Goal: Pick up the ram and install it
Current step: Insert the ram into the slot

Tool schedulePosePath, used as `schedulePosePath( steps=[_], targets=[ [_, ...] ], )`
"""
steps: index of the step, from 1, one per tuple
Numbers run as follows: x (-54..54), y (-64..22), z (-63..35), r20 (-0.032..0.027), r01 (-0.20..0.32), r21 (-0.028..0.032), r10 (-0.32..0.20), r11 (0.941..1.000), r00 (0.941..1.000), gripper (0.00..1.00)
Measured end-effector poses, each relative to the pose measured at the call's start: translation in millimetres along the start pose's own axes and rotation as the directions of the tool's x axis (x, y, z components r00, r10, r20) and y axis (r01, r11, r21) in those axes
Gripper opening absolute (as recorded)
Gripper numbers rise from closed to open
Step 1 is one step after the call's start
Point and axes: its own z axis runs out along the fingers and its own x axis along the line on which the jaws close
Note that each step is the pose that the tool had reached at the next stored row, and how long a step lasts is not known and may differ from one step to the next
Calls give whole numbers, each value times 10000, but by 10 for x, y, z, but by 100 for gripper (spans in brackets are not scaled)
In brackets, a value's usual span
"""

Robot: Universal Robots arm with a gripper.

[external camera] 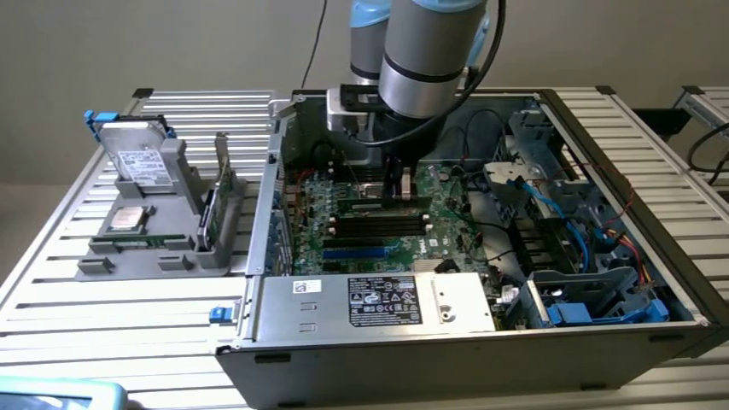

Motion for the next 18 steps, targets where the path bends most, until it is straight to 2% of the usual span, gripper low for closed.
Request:
schedulePosePath(
  steps=[4,18],
  targets=[
    [5,-3,46,1,0,0,0,10000,10000,14],
    [-22,-5,306,1,-1,0,1,10000,10000,14]
  ],
)
